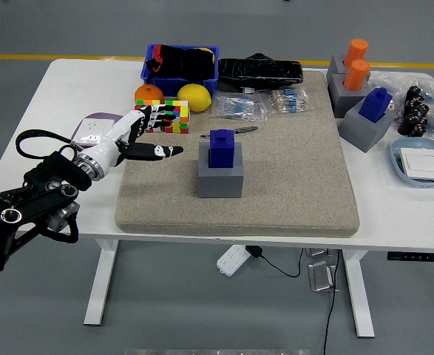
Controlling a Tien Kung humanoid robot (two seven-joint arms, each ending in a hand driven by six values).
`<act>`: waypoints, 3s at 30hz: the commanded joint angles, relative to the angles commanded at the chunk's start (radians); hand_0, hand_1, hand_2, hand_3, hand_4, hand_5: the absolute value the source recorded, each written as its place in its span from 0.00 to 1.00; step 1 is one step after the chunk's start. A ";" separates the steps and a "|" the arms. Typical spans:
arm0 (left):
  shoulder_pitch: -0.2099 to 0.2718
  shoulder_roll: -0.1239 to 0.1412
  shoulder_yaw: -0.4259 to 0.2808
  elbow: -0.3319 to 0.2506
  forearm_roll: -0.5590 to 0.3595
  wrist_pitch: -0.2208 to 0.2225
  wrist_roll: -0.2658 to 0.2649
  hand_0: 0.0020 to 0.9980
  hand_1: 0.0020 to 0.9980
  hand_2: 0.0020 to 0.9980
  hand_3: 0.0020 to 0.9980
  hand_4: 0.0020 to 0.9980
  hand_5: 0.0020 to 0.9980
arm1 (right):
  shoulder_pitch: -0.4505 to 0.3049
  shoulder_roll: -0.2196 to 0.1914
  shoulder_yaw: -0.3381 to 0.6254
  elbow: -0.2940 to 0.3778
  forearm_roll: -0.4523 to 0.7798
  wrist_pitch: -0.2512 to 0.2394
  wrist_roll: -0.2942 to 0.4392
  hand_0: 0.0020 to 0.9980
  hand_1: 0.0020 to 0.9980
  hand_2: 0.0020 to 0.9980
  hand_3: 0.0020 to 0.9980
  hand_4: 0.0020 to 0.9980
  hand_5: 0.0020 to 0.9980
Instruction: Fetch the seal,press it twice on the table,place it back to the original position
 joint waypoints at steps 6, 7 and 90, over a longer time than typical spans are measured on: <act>-0.001 -0.045 -0.001 0.006 0.005 -0.004 0.010 0.94 0.82 0.79 0.88 0.95 0.06 | 0.001 0.001 -0.002 0.002 0.001 0.000 0.001 0.84 0.75 0.74 0.71 0.79 0.60; -0.002 -0.057 0.002 0.011 0.005 -0.005 0.014 0.94 0.82 0.79 0.88 0.95 0.06 | 0.002 0.001 -0.004 0.003 0.001 0.000 0.001 0.84 0.75 0.74 0.71 0.79 0.60; -0.015 -0.247 0.004 0.139 -0.077 0.135 -0.078 0.85 0.58 0.49 0.72 0.65 0.00 | -0.003 0.000 -0.029 0.006 0.008 0.000 0.004 0.84 0.75 0.74 0.71 0.79 0.60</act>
